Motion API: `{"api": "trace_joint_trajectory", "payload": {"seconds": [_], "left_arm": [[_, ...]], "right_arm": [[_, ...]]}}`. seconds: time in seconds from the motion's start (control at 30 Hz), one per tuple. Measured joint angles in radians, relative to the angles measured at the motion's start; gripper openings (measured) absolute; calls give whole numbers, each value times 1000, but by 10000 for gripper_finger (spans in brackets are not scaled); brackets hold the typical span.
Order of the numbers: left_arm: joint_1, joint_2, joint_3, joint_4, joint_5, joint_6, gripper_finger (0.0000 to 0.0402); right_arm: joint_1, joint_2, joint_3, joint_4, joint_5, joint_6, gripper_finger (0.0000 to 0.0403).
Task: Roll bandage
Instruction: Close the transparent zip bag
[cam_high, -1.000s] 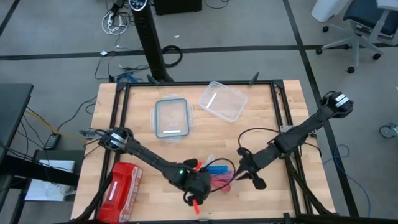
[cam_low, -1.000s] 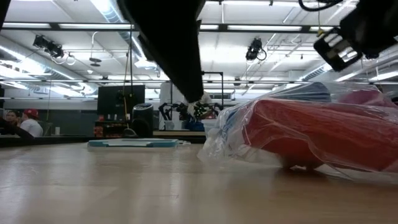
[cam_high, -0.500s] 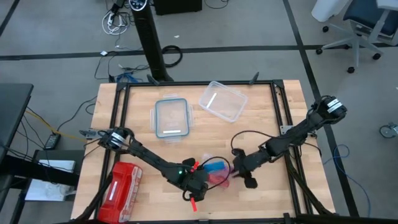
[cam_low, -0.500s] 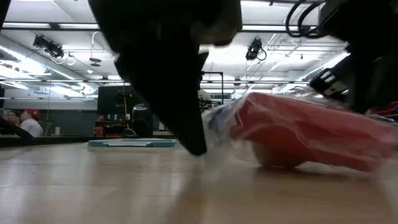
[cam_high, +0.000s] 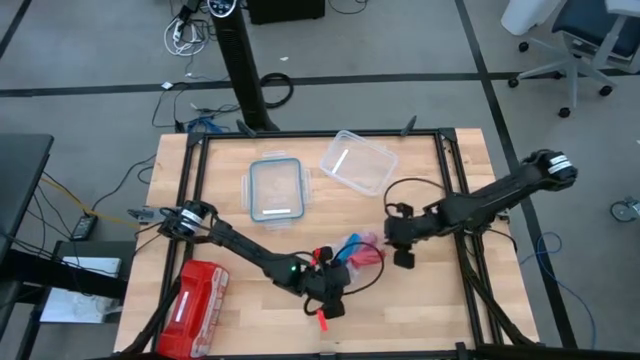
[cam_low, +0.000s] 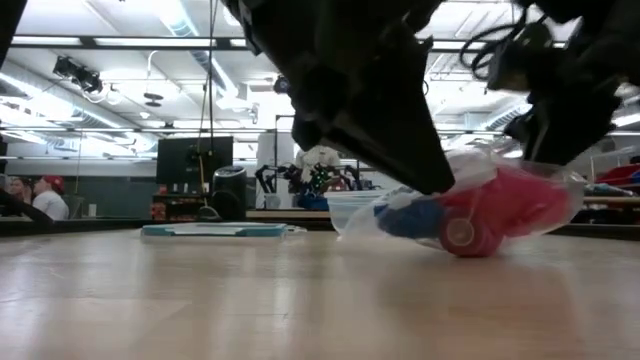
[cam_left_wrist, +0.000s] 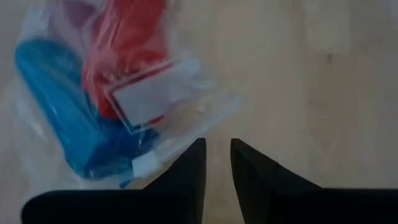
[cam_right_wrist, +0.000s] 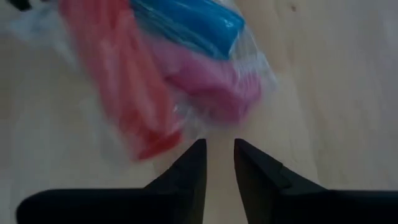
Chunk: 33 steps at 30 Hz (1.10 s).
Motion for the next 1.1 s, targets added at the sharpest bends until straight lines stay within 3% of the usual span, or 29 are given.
{"api": "trace_joint_trajectory", "payload": {"seconds": [0.1, 0.3, 0.5, 0.77, 1.0, 1.1], "left_arm": [[1, 0, 0, -5, -34, 29, 78], [6, 0, 0, -8, -150, 90, 78], [5, 0, 0, -9, -192, 186, 78], [-26, 0, 0, -11, -148, 367, 78], [-54, 0, 0, -10, -310, 523, 78], [-56, 4, 0, -6, -317, 553, 79]], "right_arm": [[56, -87, 31, -47, 0, 23, 77], [250, -101, 47, 119, 70, -25, 75], [392, -11, 47, 206, 295, -172, 75], [395, 41, 47, 206, 345, -119, 75], [377, 39, 46, 218, 346, -117, 75], [375, 39, 46, 222, 346, -117, 75]]}}
